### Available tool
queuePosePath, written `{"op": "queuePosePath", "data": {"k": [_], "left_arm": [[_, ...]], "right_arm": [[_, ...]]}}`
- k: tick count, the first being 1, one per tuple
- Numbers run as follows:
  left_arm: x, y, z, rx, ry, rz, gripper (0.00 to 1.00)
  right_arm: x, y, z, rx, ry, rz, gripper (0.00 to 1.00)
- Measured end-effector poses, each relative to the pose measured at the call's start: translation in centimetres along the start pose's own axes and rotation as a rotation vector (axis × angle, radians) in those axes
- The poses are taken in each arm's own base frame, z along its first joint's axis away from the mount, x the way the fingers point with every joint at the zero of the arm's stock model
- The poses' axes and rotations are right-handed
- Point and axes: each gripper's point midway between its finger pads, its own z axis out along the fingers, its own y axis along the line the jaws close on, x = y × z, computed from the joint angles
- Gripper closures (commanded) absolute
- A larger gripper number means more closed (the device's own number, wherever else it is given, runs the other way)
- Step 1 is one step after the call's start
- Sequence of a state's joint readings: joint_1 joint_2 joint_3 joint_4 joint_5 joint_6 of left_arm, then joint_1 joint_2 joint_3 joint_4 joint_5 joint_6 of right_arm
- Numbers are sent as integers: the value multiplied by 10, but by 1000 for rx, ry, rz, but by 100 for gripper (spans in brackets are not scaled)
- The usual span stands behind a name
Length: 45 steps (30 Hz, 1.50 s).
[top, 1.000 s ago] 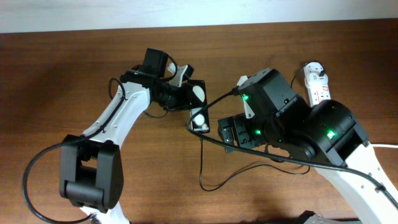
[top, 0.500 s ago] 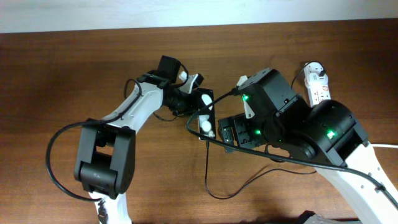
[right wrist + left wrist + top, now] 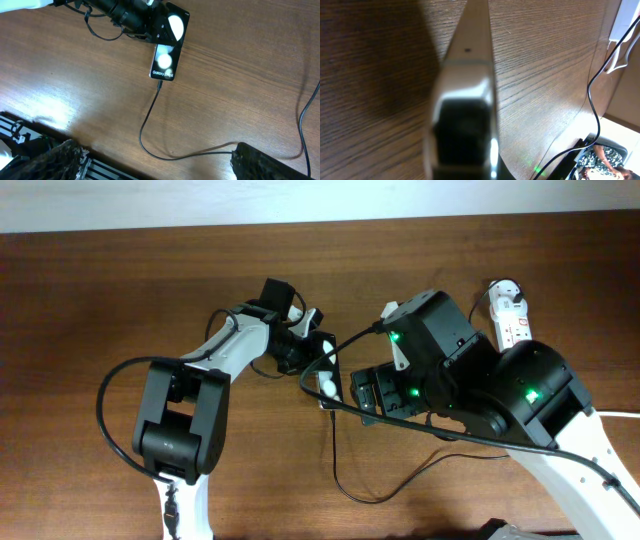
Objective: Plug charger to phone and switch on socket
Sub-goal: 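Lower the phone flat onto the table with the left gripper and release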
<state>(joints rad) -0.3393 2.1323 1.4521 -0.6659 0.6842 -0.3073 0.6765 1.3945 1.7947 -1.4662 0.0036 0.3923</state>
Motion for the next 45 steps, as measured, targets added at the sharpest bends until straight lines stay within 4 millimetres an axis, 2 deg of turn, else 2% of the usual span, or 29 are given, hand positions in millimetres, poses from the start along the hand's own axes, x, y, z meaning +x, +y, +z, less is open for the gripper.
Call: {"op": "queuePosePath", "data": {"k": [13, 16, 19, 20, 24, 27, 29, 30, 32, 37, 45], "left_arm": [[-3, 6, 0, -36, -12, -4, 95], [1, 6, 12, 26, 34, -30, 95], [5, 2, 16, 69, 57, -38, 93], [5, 1, 17, 74, 59, -38, 85], [5, 6, 18, 53, 56, -15, 79], [4, 11, 20, 33, 54, -9, 65], [4, 8, 19, 42, 55, -5, 43], [3, 6, 18, 50, 54, -3, 21], [-2, -4, 13, 70, 40, 18, 1], [-9, -6, 7, 36, 10, 37, 1], [-20, 14, -3, -129, -52, 47, 1]], "right_arm": [[0, 0, 0, 0, 0, 0, 1], [0, 0, 0, 0, 0, 0, 1], [0, 0, 0, 0, 0, 0, 1], [0, 0, 0, 0, 0, 0, 1], [0, 0, 0, 0, 0, 0, 1], [0, 0, 0, 0, 0, 0, 1], [0, 0, 0, 0, 0, 0, 1], [0, 0, 0, 0, 0, -1, 1], [0, 0, 0, 0, 0, 0, 1], [0, 0, 0, 0, 0, 0, 1], [0, 0, 0, 0, 0, 0, 1]]}}
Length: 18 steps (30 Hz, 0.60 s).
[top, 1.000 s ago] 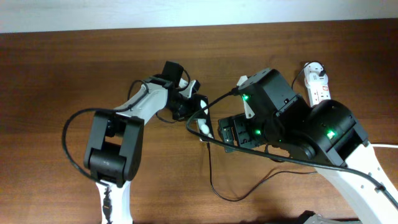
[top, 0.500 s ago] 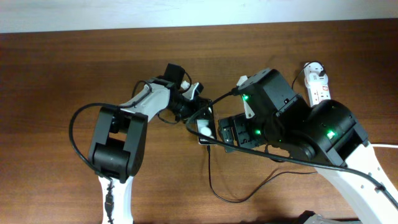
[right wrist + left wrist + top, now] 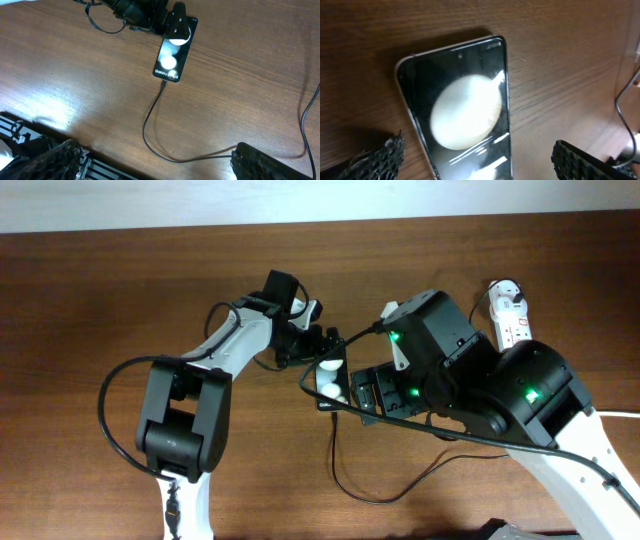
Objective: Plug charger to phone and switch on socket
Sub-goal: 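Lower the phone flat onto the table with the left gripper and release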
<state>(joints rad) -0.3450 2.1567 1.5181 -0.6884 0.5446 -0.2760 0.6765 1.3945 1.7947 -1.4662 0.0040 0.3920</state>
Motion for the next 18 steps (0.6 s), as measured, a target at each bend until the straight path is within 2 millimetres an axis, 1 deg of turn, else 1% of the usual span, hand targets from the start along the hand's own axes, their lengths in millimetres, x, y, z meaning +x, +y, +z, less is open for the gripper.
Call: {"op": "queuePosePath", "data": {"k": [1, 3, 8, 10, 12, 14, 16, 17, 18], "left_arm": [[-2, 3, -1, -22, -8, 2, 1], [-4, 15, -5, -110, -25, 0, 1], [-1, 76, -28, -491, -48, -18, 1], [4, 88, -33, -557, -28, -9, 1], [15, 105, -43, -596, 20, -47, 1], [25, 125, -58, -598, 58, -125, 1], [30, 146, -80, -605, 51, -198, 1], [26, 143, -105, -602, -8, -209, 1], [17, 128, -128, -591, -86, -189, 1]], "right_arm": [[0, 0, 0, 0, 0, 1, 1], [0, 0, 0, 0, 0, 1, 1], [0, 0, 0, 0, 0, 0, 1], [0, 0, 0, 0, 0, 0, 1], [0, 0, 0, 0, 0, 0, 1], [0, 0, 0, 0, 0, 1, 1], [0, 0, 0, 0, 0, 0, 1], [0, 0, 0, 0, 0, 0, 1], [0, 0, 0, 0, -1, 0, 1]]}}
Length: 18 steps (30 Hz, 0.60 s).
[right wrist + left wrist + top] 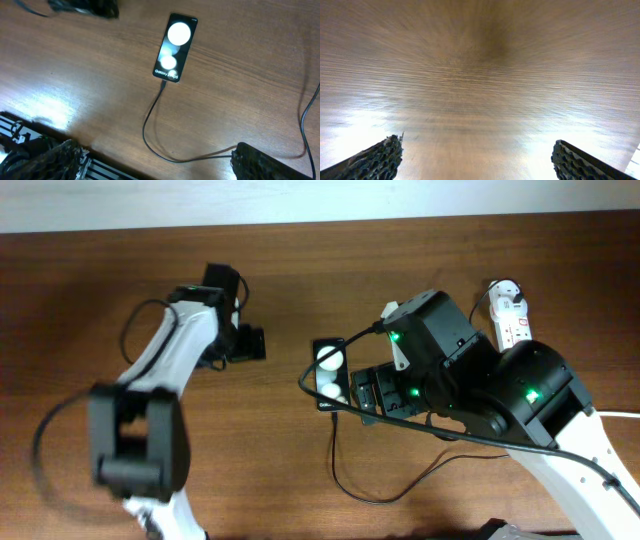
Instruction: Plug charger to phone and switch on socket
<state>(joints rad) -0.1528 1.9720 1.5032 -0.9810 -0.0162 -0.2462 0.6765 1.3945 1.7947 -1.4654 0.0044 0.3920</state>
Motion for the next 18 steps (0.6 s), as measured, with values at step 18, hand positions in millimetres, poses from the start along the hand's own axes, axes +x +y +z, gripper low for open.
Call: {"op": "queuePosePath", "data": {"k": [18], "left_arm": [[166, 50, -249, 58, -554, 37, 1]], "right_arm": [[0, -1, 0, 3, -1, 1, 1]]}}
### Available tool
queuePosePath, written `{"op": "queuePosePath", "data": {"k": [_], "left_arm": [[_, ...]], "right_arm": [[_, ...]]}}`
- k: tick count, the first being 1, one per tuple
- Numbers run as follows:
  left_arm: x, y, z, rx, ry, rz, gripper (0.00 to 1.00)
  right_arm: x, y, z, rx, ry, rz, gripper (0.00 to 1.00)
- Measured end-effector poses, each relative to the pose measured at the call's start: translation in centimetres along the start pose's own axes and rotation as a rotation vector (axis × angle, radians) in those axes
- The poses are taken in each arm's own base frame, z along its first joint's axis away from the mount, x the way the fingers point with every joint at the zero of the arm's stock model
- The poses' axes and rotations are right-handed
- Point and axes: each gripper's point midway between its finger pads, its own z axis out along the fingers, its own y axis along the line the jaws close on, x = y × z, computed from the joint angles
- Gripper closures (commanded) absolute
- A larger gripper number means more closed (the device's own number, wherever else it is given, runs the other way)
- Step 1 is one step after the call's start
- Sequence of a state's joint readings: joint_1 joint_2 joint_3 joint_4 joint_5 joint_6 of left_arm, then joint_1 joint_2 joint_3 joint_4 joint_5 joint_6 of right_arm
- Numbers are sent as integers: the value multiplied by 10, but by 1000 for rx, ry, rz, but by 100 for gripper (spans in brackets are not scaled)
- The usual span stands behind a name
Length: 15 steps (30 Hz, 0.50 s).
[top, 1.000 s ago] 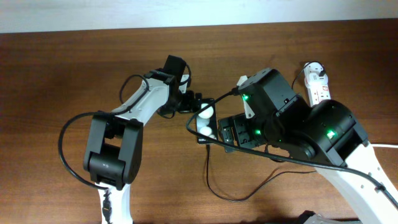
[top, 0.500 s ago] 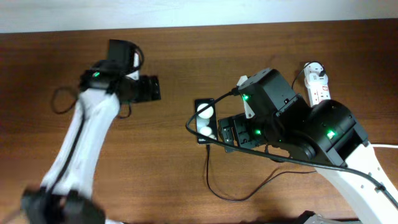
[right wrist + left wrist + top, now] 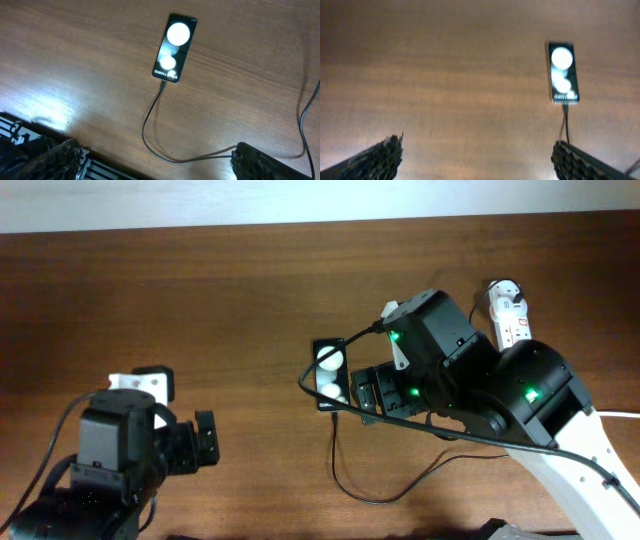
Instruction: Plug charger to phone and switch on socket
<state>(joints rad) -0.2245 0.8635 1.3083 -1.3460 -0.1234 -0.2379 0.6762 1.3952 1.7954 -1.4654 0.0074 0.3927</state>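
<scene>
The black phone (image 3: 328, 375) lies flat on the wooden table, screen up, with the black charger cable (image 3: 335, 450) plugged into its lower end. It also shows in the left wrist view as the phone (image 3: 563, 79) and in the right wrist view as the phone (image 3: 174, 47) with the cable (image 3: 149, 131). The white socket strip (image 3: 512, 325) with a plug in it sits at the far right. My left gripper (image 3: 477, 165) is open and empty, pulled back to the front left (image 3: 195, 448). My right gripper (image 3: 155, 165) hangs open and empty just right of the phone.
The cable loops along the table toward the front (image 3: 375, 498) under the right arm. Bare wooden tabletop (image 3: 200, 300) lies left of the phone. A pale wall edge runs along the back (image 3: 300, 200).
My left arm has moved from the left of the phone back to the front left corner of the table. The phone, the cable and the right arm have not moved.
First my left gripper held the phone tilted on its edge, cable attached. Then the phone lay flat with the left fingers open at its top end. Then the left gripper was away to the left, and now it is far back.
</scene>
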Motion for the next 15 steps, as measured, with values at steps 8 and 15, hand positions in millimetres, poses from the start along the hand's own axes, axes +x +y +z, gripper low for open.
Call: {"op": "queuePosePath", "data": {"k": [8, 15], "left_arm": [[31, 29, -6, -95, 107, -93, 1], [33, 38, -18, -116, 50, -139, 1]], "right_arm": [[0, 0, 0, 0, 0, -1, 1], [0, 0, 0, 0, 1, 0, 1]]}}
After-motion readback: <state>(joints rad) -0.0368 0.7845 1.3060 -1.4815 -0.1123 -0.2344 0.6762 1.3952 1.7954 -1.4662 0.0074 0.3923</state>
